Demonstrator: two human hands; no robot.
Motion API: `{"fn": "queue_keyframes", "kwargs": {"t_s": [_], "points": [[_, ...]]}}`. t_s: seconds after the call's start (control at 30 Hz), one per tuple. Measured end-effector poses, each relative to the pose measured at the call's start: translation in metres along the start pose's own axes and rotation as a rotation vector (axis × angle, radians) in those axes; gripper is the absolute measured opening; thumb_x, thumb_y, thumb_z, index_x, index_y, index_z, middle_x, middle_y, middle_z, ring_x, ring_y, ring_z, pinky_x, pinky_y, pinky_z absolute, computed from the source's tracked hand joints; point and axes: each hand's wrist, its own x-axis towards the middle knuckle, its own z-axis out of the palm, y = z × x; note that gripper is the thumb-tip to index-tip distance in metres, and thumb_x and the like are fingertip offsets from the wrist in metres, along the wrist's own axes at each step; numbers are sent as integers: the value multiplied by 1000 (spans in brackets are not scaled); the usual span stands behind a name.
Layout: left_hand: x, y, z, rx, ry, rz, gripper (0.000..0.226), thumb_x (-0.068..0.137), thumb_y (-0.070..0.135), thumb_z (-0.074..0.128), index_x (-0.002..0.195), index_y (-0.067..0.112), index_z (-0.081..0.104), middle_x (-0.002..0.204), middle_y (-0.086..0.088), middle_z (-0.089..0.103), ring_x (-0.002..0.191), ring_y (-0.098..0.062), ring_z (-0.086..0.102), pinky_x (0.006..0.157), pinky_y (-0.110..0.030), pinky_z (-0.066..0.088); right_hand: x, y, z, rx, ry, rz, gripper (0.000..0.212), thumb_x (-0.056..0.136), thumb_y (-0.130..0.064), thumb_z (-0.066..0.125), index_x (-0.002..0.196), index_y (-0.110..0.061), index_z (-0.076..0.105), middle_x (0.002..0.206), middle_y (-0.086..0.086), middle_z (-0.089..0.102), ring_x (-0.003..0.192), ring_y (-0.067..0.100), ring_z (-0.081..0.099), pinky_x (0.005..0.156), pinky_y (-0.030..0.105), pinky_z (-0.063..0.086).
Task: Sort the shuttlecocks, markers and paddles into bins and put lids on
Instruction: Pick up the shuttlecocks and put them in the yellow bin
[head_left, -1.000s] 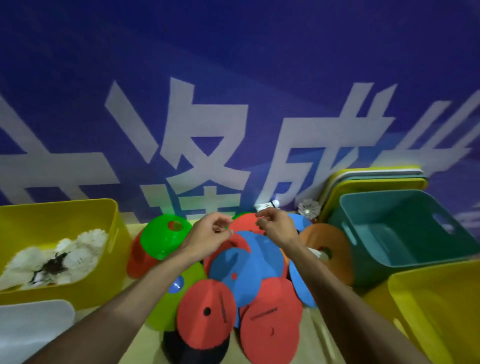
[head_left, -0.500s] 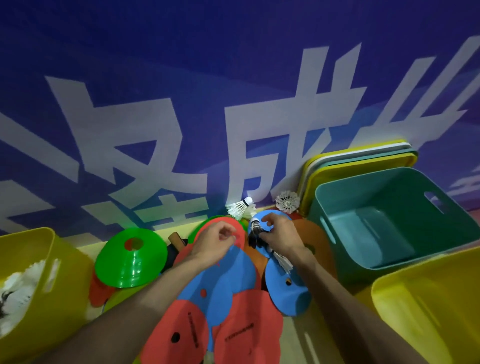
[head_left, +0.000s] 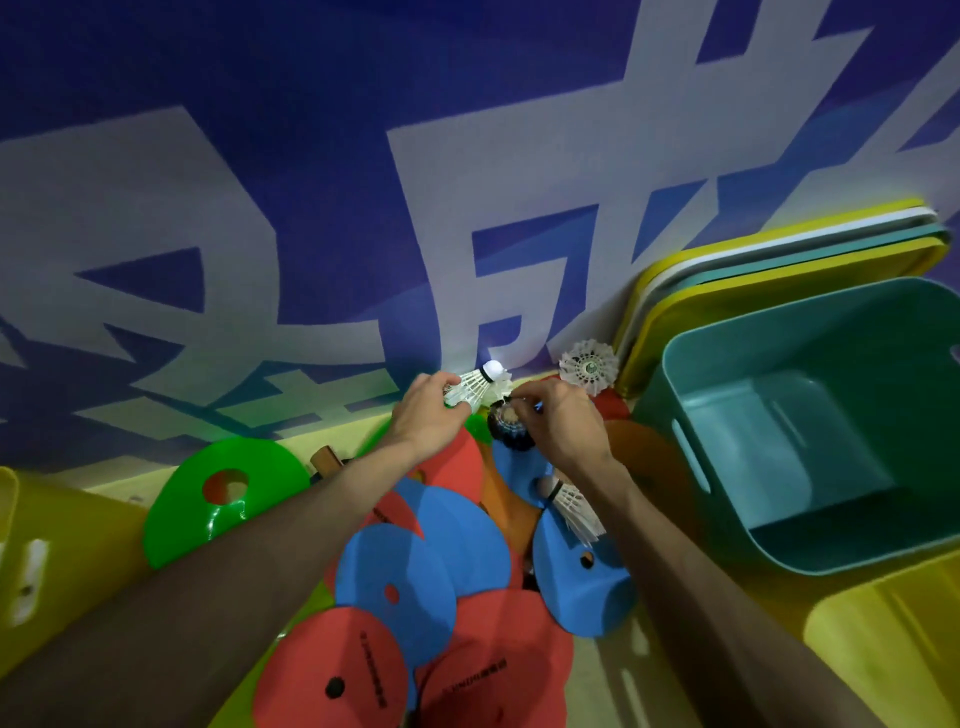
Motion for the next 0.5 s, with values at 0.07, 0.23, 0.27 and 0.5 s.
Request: {"fn": "queue_keyframes", "kwargs": {"t_s": [0.07,0.23,0.27,0.5], "points": [[11,3,4,42,-27,-16,47,87,23,58,132,15,48,130,-10,48,121,-27,48,103,-37,38,6,3,-1,45,62,50,19,93,-28,55,100,-22,72,94,6,72,84,23,68,71,37,56],[36,11,14,152,-79,-82,49,82,29,62,127,13,48,127,-12,54,118,-31,51,98,-41,41,13,12,-4,307,221,227,21,93,-23,54,99,-14,72,94,1,72,84,15,64,78,27,51],[40,13,16,170,-69,-94,49,81,30,63,125,13,49,127,-12,53,118,-32,51,98,-41,41,12,15,-4,356,235,256,20,93,-22,54,99,-14,71,93,1,72,83,13,63,78,26,50],[37,16,36,334,-41,-25,42,81,38,66,113,12,58,122,-11,47,110,-32,53,92,-40,42,9,23,3,526,301,387,17,93,-20,55,99,-17,70,86,-1,69,76,7,63,78,31,56]]}}
